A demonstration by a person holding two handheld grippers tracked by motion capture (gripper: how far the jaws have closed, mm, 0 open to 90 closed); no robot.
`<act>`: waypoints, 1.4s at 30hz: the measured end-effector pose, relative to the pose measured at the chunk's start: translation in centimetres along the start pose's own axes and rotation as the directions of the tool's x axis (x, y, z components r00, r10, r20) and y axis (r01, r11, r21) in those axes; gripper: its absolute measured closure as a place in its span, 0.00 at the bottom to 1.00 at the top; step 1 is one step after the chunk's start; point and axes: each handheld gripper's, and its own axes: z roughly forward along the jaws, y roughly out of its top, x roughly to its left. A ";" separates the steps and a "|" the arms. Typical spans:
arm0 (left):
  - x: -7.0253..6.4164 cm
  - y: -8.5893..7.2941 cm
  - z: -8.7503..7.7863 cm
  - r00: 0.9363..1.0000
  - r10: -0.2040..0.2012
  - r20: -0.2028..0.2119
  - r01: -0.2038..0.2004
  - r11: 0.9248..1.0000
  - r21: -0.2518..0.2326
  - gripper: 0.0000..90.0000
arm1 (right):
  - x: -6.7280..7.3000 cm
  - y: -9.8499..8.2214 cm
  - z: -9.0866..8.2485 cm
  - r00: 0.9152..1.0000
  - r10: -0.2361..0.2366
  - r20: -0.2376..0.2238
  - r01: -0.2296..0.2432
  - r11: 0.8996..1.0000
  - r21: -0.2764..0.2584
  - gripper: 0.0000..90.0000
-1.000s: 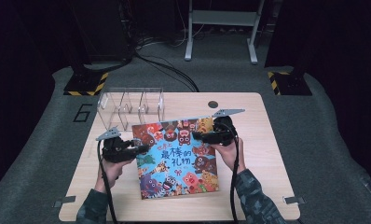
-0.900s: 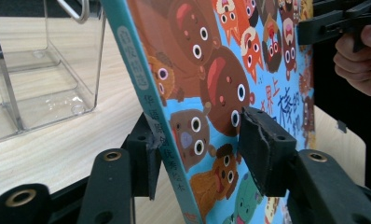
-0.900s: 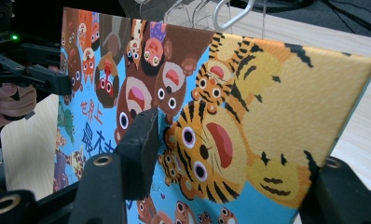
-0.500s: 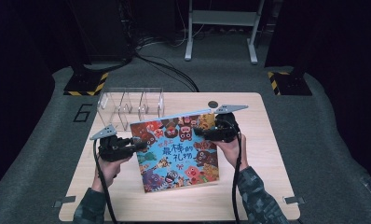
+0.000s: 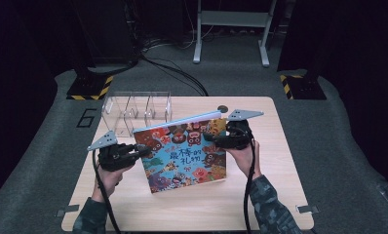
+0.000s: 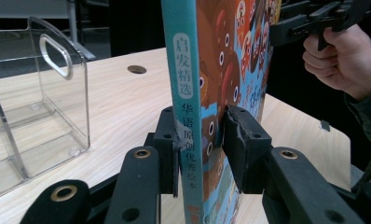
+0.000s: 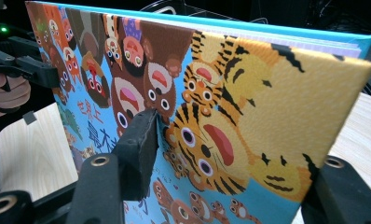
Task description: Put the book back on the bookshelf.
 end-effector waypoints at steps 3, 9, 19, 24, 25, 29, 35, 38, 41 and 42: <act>0.2 0.0 0.0 1.000 -0.008 0.018 0.008 1.000 -0.006 0.74 | 0.1 -0.1 -0.2 1.000 -0.018 -0.002 0.018 1.000 0.000 0.48; 0.2 0.9 0.8 0.996 0.003 0.093 -0.001 1.000 -0.029 0.66 | -0.1 -0.3 -0.2 0.999 -0.026 -0.019 0.026 1.000 -0.008 0.49; -1.3 3.2 1.5 0.991 0.084 0.105 -0.077 0.995 -0.066 0.72 | 0.5 -0.4 -0.5 0.998 -0.046 -0.042 0.046 0.999 -0.008 0.46; -1.6 3.7 1.5 0.986 0.111 0.121 -0.107 0.993 -0.038 0.75 | 0.7 -0.4 -0.4 0.998 -0.053 -0.028 0.053 0.999 0.005 0.44; -1.7 3.8 1.5 0.986 0.118 0.119 -0.115 0.993 -0.032 0.75 | 0.8 -0.4 -0.4 0.999 -0.044 -0.031 0.045 0.999 0.006 0.43; -1.9 3.7 1.3 0.984 0.137 0.118 -0.135 0.991 -0.025 0.75 | 0.9 -0.5 -0.3 0.998 -0.053 -0.018 0.053 0.999 -0.003 0.40; -2.5 4.0 1.2 0.978 0.172 0.119 -0.175 0.984 0.018 0.74 | 1.1 -0.7 -0.5 0.998 -0.059 -0.024 0.058 0.998 -0.020 0.40; -2.5 4.0 1.2 0.977 0.178 0.114 -0.182 0.983 0.027 0.72 | 1.1 -0.8 -0.6 0.998 -0.065 -0.025 0.064 0.998 -0.022 0.40; -2.6 3.7 1.6 0.978 0.161 0.133 -0.169 0.984 0.051 0.71 | 1.2 -0.9 -0.7 0.998 -0.066 -0.023 0.066 0.997 -0.026 0.40; -2.6 3.6 1.7 0.977 0.157 0.141 -0.166 0.985 0.053 0.70 | 1.2 -1.0 -0.7 0.998 -0.065 -0.023 0.064 0.997 -0.029 0.40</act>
